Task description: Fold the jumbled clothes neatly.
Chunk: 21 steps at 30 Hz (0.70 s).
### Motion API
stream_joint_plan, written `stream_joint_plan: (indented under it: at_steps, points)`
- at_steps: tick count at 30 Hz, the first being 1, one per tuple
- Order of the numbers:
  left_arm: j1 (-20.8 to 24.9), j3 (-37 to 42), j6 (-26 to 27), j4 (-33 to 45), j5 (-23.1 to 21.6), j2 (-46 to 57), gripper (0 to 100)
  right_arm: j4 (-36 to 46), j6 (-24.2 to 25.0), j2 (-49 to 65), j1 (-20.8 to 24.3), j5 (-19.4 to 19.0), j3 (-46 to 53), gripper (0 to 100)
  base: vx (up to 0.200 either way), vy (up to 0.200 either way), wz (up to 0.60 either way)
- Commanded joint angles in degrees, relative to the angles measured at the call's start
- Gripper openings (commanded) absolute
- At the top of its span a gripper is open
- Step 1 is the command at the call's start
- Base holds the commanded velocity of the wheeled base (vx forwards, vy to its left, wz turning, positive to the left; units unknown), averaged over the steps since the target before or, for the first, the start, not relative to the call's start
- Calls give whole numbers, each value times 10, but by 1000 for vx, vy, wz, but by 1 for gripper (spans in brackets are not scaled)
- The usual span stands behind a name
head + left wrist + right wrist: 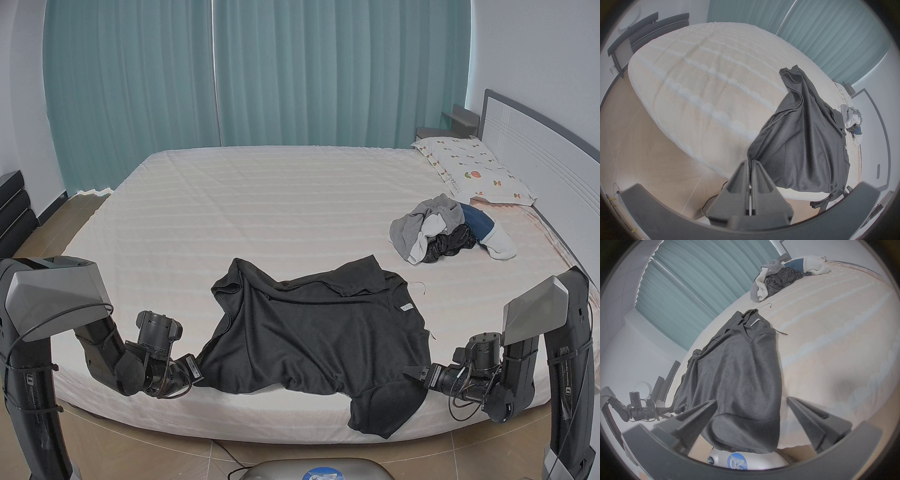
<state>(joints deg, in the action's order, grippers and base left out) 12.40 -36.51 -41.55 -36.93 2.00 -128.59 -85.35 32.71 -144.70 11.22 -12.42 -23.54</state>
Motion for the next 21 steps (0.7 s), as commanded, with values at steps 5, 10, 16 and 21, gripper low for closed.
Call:
stream_joint_plan:
  at_steps: [5, 10, 16, 21]
  points:
    - [-2, 5, 9, 1, -1, -3, 0, 4, -2, -1, -13, 0, -2, 0, 0, 0, 0]
    - [-2, 18, 16, 13, -1, 5, 0, 4, -17, 3, -33, 0, 4, 0, 0, 0, 0]
    - [-4, 41, 66, 23, 0, 17, 0, 12, -37, 21, -72, -1, 18, 0, 0, 0, 0]
    - [-1, 43, 77, 83, 0, 37, 0, 12, -59, 35, -102, -23, 29, 0, 0, 0, 0]
